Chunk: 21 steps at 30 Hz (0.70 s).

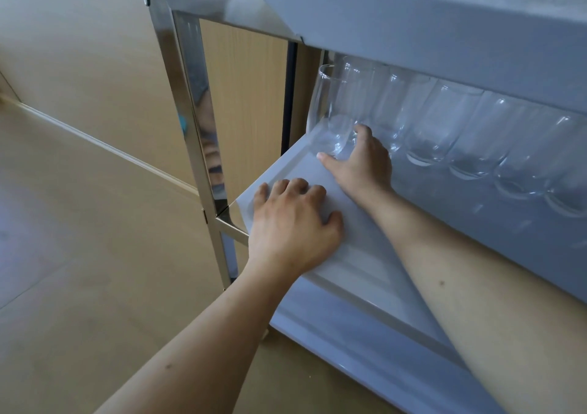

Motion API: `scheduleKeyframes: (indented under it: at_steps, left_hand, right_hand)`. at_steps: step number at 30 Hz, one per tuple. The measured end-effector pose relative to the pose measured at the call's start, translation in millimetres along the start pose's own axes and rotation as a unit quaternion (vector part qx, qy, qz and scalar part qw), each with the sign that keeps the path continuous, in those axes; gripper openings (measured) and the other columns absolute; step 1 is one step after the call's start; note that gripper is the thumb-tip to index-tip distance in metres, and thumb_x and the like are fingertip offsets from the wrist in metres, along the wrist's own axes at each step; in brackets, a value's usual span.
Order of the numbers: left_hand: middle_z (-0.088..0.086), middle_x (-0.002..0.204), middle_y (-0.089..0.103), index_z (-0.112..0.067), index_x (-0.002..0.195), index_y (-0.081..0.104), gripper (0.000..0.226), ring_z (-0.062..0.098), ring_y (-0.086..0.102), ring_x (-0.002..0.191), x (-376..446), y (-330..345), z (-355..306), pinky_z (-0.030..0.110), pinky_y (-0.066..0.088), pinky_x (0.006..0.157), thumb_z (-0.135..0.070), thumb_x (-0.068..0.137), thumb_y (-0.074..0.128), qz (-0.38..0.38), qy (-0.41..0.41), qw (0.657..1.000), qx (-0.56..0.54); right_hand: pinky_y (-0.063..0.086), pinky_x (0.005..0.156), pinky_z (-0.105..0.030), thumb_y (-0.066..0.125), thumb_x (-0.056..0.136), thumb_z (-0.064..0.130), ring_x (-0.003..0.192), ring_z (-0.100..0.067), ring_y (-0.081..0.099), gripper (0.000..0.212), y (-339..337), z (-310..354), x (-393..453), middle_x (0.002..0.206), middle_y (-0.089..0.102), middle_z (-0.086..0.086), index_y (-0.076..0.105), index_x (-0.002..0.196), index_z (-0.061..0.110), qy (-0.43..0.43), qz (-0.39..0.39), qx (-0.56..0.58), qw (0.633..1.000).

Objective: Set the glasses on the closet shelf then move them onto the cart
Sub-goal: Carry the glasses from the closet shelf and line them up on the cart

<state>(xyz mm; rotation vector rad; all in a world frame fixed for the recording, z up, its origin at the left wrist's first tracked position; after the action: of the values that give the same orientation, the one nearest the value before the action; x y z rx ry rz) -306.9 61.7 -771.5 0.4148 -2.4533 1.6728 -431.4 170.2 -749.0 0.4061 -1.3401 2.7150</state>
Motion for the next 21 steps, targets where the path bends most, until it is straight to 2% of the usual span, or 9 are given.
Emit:
scheduleKeyframes:
  at_steps: [5,7,9,12,15,17,21]
  left_hand:
    - [-0.003,0.132,0.059,-0.026,0.123,0.065,0.045,0.024,0.044,0.132,-3,-1,0,0.045,0.018,0.120,-0.055,0.094,0.046,0.013,-0.012,1.000,-0.008]
    - [0.000,0.135,0.060,-0.023,0.125,0.066,0.046,0.025,0.044,0.133,-7,-2,-1,0.044,0.023,0.118,-0.055,0.095,0.051,0.014,-0.008,0.999,-0.029]
    - [0.004,0.134,0.063,-0.018,0.126,0.067,0.047,0.028,0.048,0.133,-15,-6,-3,0.042,0.035,0.111,-0.052,0.094,0.059,0.005,-0.006,0.997,-0.082]
    - [0.010,0.139,0.061,-0.012,0.130,0.065,0.049,0.033,0.044,0.139,-38,-17,-4,0.041,0.034,0.113,-0.043,0.092,0.068,-0.001,-0.034,0.989,-0.145]
    - [0.009,0.147,0.054,-0.013,0.138,0.060,0.053,0.034,0.033,0.148,-62,-31,-8,0.042,0.026,0.120,-0.042,0.093,0.067,0.050,-0.067,0.988,-0.128]
    - [0.009,0.147,0.054,-0.013,0.138,0.060,0.054,0.035,0.032,0.148,-76,-41,-12,0.043,0.025,0.120,-0.043,0.094,0.066,0.068,-0.066,0.989,-0.114]
    - [0.009,0.146,0.055,-0.014,0.139,0.059,0.070,0.035,0.035,0.146,-104,-73,-18,0.049,0.031,0.119,-0.063,0.090,0.048,0.112,-0.086,0.986,-0.089]
  right_hand:
    - [0.033,0.107,-0.038,0.073,0.084,0.047,0.130,-0.038,0.047,0.080,-9,-17,-28,0.141,0.054,-0.018,0.043,0.147,0.009,-0.004,0.013,-0.057,0.998]
    - [0.032,0.109,-0.038,0.073,0.084,0.044,0.130,-0.038,0.047,0.075,-14,-19,-44,0.140,0.055,-0.019,0.048,0.145,0.008,-0.001,0.020,-0.069,0.997]
    - [0.033,0.108,-0.039,0.074,0.084,0.041,0.129,-0.039,0.047,0.068,-25,-20,-64,0.137,0.057,-0.019,0.053,0.141,0.008,0.009,0.015,-0.073,0.997]
    - [0.033,0.111,-0.042,0.071,0.086,0.040,0.133,-0.039,0.043,0.064,-37,-23,-98,0.141,0.053,-0.019,0.055,0.140,0.010,0.018,0.035,-0.089,0.995]
    - [0.033,0.114,-0.048,0.071,0.088,0.038,0.135,-0.043,0.041,0.065,-53,-20,-133,0.146,0.049,-0.023,0.053,0.142,0.008,0.019,0.065,-0.102,0.992]
    - [0.031,0.115,-0.050,0.069,0.090,0.039,0.139,-0.042,0.037,0.067,-61,-17,-153,0.150,0.045,-0.022,0.048,0.146,0.009,0.030,0.099,-0.119,0.988]
    - [0.027,0.116,-0.049,0.065,0.093,0.043,0.143,-0.039,0.030,0.069,-90,-1,-190,0.156,0.038,-0.017,0.041,0.150,0.014,0.056,0.157,-0.138,0.976]
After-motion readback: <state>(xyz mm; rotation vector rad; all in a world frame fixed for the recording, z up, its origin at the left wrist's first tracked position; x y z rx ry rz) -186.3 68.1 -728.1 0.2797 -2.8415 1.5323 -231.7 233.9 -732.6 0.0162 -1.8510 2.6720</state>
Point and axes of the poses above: each hand's wrist, its own x-axis towards the middle knuckle, its own y-axis out of the palm, z = x × y, the point moved 9 cm from there along x, towards the middle knuckle
